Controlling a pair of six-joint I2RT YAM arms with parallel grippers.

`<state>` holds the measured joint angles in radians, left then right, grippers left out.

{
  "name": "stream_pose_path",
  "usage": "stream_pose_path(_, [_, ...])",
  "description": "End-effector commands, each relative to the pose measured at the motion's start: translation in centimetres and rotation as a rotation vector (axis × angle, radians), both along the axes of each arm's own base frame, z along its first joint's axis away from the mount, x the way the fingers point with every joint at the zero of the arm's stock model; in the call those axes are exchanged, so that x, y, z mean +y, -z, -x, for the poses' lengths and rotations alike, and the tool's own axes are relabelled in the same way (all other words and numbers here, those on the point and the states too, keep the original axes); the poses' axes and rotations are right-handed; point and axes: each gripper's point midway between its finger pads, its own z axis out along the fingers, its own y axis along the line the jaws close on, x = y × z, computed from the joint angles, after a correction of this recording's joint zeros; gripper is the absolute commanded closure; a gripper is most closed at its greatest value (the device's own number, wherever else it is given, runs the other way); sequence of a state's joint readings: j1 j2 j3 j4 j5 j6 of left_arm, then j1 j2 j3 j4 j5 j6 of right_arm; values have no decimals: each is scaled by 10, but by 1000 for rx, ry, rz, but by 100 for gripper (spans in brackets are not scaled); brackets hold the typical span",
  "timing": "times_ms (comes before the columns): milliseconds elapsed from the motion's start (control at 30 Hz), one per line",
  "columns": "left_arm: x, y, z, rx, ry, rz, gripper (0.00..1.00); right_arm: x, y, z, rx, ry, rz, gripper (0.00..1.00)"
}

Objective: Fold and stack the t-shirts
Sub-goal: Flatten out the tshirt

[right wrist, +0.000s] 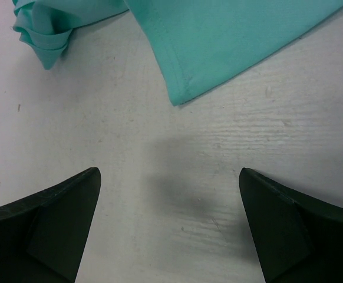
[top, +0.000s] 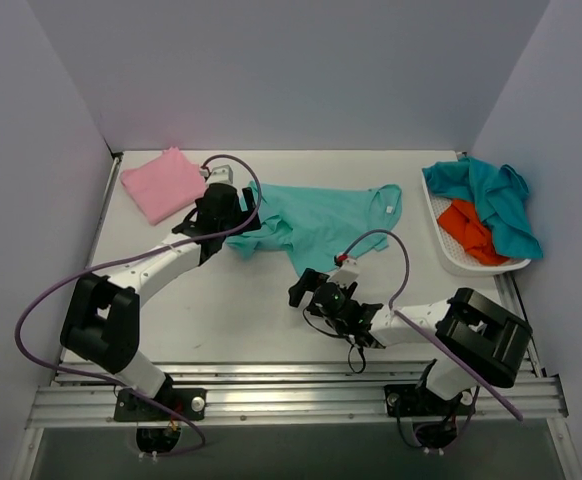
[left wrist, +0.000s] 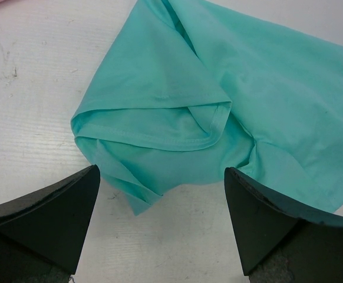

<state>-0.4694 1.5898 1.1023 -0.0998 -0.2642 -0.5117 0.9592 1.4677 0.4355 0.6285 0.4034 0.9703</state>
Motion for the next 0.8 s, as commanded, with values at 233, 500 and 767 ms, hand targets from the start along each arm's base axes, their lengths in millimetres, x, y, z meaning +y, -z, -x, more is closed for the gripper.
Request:
stream_pose_path(233, [-5, -11, -16, -50, 11, 16, 4, 17, 13, -48, 19, 53, 24, 0])
stream_pose_path(500, [-1, -5, -19, -46, 6, 9, 5, -3, 29, -81, 47, 105, 36, 0])
stream_pose_path(767, [-1, 4, -29, -32, 12, 11, 5, -6, 42, -86, 70, 99, 35, 2])
